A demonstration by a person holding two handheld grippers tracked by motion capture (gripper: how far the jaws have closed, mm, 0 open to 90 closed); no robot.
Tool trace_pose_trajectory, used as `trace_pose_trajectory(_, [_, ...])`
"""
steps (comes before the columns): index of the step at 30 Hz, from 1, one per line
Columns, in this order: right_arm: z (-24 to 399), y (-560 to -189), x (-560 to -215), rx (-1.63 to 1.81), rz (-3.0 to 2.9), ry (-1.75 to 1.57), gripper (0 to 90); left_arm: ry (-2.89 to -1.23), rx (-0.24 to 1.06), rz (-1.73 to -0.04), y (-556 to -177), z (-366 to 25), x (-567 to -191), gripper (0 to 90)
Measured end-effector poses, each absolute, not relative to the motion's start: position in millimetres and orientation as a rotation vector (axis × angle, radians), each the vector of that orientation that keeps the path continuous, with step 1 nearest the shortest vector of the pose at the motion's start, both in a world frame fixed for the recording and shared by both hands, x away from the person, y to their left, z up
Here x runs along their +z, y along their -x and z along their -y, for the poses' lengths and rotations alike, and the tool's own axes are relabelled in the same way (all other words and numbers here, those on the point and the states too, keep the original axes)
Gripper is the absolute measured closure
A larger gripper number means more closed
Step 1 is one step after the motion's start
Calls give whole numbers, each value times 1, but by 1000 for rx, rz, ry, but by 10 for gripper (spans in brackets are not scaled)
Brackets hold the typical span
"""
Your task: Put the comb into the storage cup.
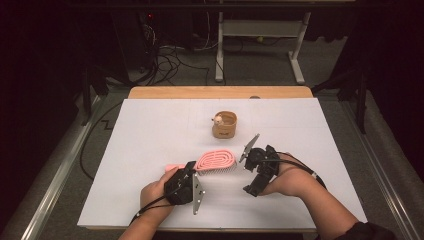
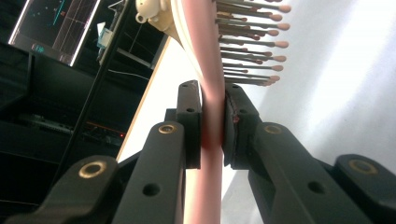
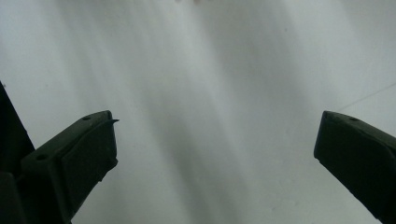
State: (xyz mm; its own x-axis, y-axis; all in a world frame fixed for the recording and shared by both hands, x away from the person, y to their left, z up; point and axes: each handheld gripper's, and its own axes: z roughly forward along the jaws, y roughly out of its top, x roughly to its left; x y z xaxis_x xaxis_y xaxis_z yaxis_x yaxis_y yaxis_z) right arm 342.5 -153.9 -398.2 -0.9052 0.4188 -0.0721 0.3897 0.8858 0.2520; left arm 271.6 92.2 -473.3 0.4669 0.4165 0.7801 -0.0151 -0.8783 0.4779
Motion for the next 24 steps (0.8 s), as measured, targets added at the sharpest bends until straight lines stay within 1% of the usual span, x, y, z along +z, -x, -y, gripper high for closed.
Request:
trace_pose_trajectory(14, [188, -339, -421, 309, -2924, -707, 4, -2252, 1337, -399, -275, -100, -468, 800])
trace_pose_trajectory(24, [211, -334, -433, 304, -2920, -761, 4, -2220, 1245, -484, -279, -108, -464, 800])
